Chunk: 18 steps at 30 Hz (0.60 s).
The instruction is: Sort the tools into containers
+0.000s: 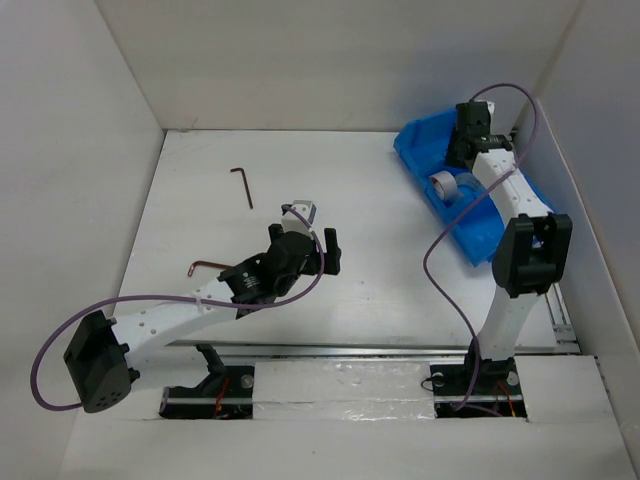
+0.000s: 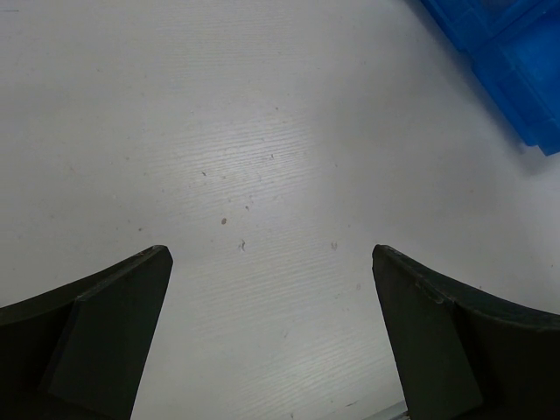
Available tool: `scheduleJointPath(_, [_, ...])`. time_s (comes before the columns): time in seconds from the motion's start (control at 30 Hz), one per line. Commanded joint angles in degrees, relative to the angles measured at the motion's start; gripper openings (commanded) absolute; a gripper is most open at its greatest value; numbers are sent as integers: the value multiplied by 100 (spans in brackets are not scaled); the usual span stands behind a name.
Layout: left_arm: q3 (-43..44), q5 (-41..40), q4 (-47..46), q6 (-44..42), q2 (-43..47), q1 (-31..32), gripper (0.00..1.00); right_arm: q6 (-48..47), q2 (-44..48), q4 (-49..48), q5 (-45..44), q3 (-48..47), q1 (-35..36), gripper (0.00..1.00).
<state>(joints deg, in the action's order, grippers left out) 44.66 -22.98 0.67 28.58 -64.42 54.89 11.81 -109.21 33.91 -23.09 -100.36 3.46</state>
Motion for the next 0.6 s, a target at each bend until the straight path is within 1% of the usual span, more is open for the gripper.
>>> scheduleJointPath(0.0, [7, -101, -84, 34, 141, 13, 99, -267, -29, -315, 619, 8, 163, 45])
scheduleJointPath(0.03, [-2, -101, -84, 34, 158, 13, 99, -267, -91, -211, 752, -45, 163, 44])
scheduleJointPath(0.13, [-19, -101, -84, 43, 193, 13, 99, -206, -215, -200, 876, -107, 286, 34])
scheduleJointPath(0.27, [-28, -119, -84, 43, 202, 13, 99, -127, -267, -385, 1166, 60, 286, 5])
scheduleJointPath(0.3, [-28, -127, -84, 43, 193, 13, 99, -57, -285, -411, 1280, 130, 286, 0])
scheduleJointPath(0.4, [-11, -154, -84, 43, 141, 13, 99, 22, -346, -631, 1299, 262, 286, 0])
scheduleJointPath(0.57, [7, -171, -84, 43, 105, 13, 99, 75, -767, -526, 1088, 139, 217, 0])
